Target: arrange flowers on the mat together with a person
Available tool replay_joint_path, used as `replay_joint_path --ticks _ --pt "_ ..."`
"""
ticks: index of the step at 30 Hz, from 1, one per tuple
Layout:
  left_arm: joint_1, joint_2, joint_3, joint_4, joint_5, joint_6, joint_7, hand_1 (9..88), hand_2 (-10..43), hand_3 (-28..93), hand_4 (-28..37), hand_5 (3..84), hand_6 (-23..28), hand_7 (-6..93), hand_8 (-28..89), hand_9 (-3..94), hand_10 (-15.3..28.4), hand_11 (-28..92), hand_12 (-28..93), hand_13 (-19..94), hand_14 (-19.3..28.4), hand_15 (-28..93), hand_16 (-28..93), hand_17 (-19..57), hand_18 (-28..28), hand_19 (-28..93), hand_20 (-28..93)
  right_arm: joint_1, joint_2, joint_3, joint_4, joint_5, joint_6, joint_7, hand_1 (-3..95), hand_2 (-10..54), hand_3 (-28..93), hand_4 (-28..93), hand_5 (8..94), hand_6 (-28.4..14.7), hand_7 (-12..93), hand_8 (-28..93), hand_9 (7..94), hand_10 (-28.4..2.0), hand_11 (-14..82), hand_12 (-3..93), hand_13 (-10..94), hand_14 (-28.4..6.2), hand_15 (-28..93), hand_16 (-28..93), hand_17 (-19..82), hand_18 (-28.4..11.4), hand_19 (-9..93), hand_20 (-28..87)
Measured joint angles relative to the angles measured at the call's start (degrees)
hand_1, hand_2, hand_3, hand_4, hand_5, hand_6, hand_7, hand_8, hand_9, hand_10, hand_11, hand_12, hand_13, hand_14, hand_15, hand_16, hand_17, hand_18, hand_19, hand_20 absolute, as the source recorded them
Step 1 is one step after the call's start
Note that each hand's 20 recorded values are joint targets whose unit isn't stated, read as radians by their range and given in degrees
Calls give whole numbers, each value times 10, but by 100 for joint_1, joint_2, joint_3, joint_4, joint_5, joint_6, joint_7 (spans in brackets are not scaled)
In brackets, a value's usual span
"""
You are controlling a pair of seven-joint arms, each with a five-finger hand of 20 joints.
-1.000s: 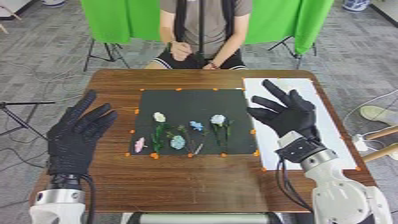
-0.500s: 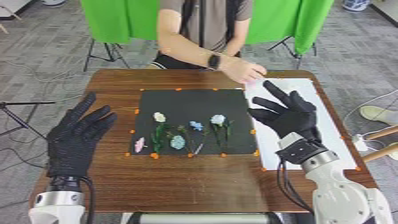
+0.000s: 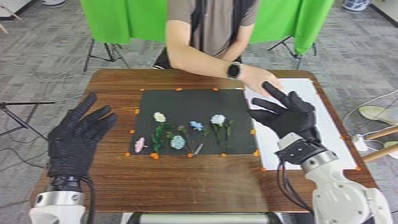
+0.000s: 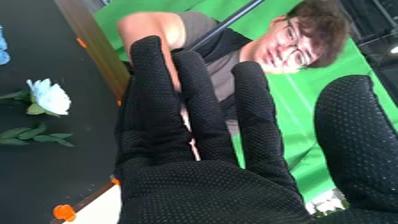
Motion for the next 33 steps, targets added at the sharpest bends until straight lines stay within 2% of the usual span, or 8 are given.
replay_joint_path --ticks 9,33 --pt "-40 -5 50 2 -10 12 6 228 117 755 -283 356 92 104 -92 374 226 277 101 284 284 531 -117 -43 265 741 -154 45 -23 6 5 -19 -8 49 185 78 832 -283 478 15 120 -128 536 -187 162 118 445 -207 482 70 53 -189 538 181" --pt "-47 -47 50 3 -7 6 -78 229 117 754 -283 356 92 106 -93 374 226 279 100 283 284 534 -119 -43 264 743 -158 29 -83 -18 2 -63 -10 85 185 80 831 -283 479 16 121 -128 536 -186 162 117 445 -206 482 68 53 -188 538 181"
